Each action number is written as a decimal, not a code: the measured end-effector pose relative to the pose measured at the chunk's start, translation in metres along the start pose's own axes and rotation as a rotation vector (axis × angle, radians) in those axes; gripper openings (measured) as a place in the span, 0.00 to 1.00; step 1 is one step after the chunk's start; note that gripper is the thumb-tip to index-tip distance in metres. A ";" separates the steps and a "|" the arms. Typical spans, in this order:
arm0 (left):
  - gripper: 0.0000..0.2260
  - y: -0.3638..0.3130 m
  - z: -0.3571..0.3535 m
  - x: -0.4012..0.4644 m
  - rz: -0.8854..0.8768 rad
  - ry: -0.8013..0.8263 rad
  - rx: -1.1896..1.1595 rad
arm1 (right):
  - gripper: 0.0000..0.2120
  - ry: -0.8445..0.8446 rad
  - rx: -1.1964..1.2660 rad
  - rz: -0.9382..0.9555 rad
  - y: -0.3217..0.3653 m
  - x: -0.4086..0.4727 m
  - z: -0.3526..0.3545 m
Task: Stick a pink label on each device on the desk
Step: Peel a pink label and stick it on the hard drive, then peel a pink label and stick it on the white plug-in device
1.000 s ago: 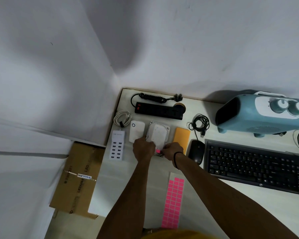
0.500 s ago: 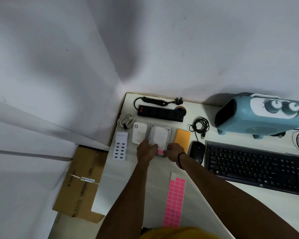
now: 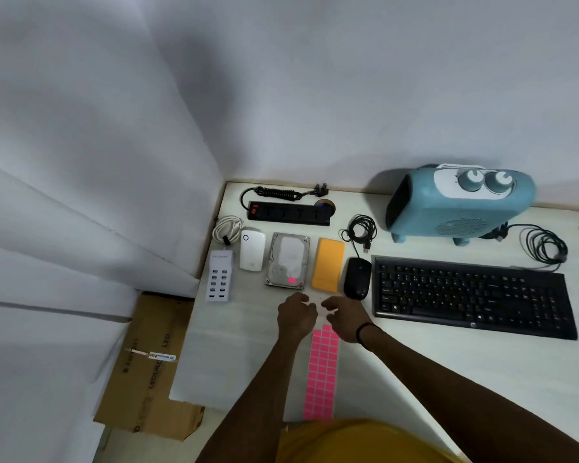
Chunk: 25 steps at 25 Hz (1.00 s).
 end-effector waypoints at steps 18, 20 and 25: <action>0.11 0.035 -0.042 -0.023 0.113 0.085 -0.054 | 0.30 0.162 -0.523 0.096 -0.048 -0.043 -0.039; 0.13 0.035 -0.036 -0.025 0.141 0.063 -0.244 | 0.23 0.038 -0.314 0.091 -0.044 -0.039 -0.021; 0.17 0.018 -0.026 -0.032 0.127 0.238 -0.607 | 0.12 -0.295 -0.083 0.210 -0.019 -0.038 0.030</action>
Point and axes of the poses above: each hand's wrist, its own x-axis towards the middle knuckle, its own z-axis out of the back of the hand, y = z × x, the point moved 6 cm from there along x, towards the middle knuckle, and after that the axes turned 2 degrees about z, right-handed, at the moved point
